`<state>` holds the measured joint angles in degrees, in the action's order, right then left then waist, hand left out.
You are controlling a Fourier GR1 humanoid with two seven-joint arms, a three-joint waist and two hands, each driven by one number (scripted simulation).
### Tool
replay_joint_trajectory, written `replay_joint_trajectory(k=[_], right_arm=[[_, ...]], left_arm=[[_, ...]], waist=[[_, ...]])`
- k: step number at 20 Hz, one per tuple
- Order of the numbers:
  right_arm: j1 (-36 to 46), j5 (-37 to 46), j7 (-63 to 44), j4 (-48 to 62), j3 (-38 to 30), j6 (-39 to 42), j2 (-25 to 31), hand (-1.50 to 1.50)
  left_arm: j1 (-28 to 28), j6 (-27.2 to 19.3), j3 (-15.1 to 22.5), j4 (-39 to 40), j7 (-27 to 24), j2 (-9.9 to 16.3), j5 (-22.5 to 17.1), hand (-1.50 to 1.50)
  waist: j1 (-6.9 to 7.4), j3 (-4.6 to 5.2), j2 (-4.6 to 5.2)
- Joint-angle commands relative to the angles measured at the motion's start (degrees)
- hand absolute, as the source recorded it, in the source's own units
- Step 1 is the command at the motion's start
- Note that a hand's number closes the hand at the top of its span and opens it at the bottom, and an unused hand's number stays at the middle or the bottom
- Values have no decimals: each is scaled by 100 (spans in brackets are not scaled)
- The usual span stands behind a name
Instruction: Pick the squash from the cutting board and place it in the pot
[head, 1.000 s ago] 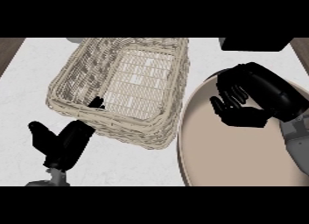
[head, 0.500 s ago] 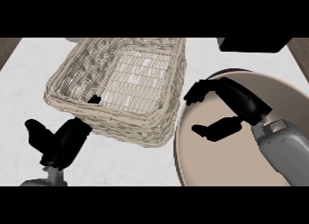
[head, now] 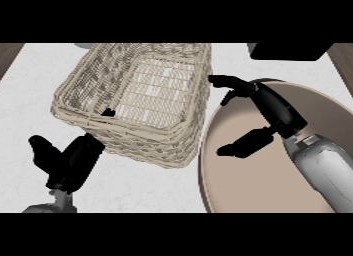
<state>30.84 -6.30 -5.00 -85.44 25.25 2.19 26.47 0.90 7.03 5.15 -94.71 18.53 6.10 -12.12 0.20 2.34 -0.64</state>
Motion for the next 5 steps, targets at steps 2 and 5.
replay_joint_trajectory(k=[2,5], right_arm=[[68,-120,244,591,-410,-567,-493,-150],[270,-397,218,852,-671,-539,-301,-150]], left_arm=[[-62,71,195,-62,-11,-106,20,0],[-305,135,279,-101,-166,-164,27,0]], waist=[[70,-236,91],[73,-234,81]])
